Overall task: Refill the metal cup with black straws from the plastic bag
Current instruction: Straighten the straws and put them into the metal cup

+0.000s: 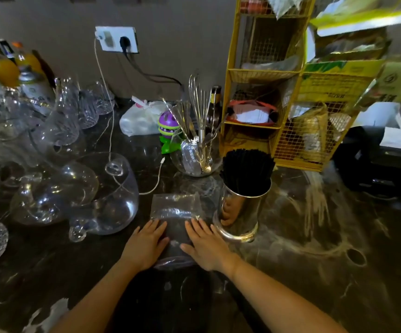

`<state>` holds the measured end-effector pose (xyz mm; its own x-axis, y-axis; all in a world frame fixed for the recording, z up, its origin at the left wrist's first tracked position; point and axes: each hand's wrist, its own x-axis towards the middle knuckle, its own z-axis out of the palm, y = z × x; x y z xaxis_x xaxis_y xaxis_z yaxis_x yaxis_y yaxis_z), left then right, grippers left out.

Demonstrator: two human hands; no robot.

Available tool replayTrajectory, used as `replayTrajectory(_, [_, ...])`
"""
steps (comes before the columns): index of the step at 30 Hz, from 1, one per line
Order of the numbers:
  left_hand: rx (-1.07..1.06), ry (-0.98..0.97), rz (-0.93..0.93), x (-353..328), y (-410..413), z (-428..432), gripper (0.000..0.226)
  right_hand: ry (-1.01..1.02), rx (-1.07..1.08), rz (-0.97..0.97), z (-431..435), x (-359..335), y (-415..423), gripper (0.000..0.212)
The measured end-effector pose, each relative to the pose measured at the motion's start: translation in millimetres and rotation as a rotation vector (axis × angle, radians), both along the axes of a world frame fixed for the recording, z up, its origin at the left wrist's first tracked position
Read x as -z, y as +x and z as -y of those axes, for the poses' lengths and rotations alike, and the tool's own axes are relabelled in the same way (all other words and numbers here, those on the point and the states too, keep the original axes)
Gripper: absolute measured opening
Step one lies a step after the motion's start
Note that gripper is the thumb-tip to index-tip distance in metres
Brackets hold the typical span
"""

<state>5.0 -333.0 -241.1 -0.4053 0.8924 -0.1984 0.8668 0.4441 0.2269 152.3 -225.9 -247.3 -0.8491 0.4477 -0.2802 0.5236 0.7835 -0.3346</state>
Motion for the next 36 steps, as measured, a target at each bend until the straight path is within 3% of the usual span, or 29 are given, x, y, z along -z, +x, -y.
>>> replayTrajectory(5, [-0.019, 0.372, 0.312, -63.6, 10.8, -28.6, 0.048, -0.166, -0.003, -0.264, -3.5, -63.2, 13.2, 0.063])
replayTrajectory(9, [0.088, 0.629, 0.389, -120.5, 29.4, -56.9, 0.051, -0.206, 0.067, -0.54, -13.6, -130.7, 35.5, 0.06])
replayTrajectory(15, [0.22, 0.706, 0.487, -180.3, 53.8, -91.9, 0.046, -0.224, 0.317, -0.843, -46.5, -192.5, 78.8, 0.037])
replayTrajectory(21, [0.288, 0.623, 0.397, -192.8, 68.6, -123.5, 0.04, -0.201, 0.52, -0.723, -79.8, -189.7, 85.2, 0.029])
replayTrajectory(28, [0.302, 0.574, 0.328, -180.5, 69.7, -135.5, 0.022, -0.203, 0.444, -0.649, -81.7, -170.5, 67.1, 0.027])
replayTrajectory(33, [0.306, 0.562, 0.344, -176.8, 72.1, -136.7, 0.007, -0.19, 0.426, -0.65, -81.6, -163.6, 55.2, 0.007])
replayTrajectory(36, [0.309, 0.551, 0.387, -177.1, 70.6, -135.7, 0.005, -0.225, 0.437, -0.652, -82.8, -164.1, 52.3, 0.022])
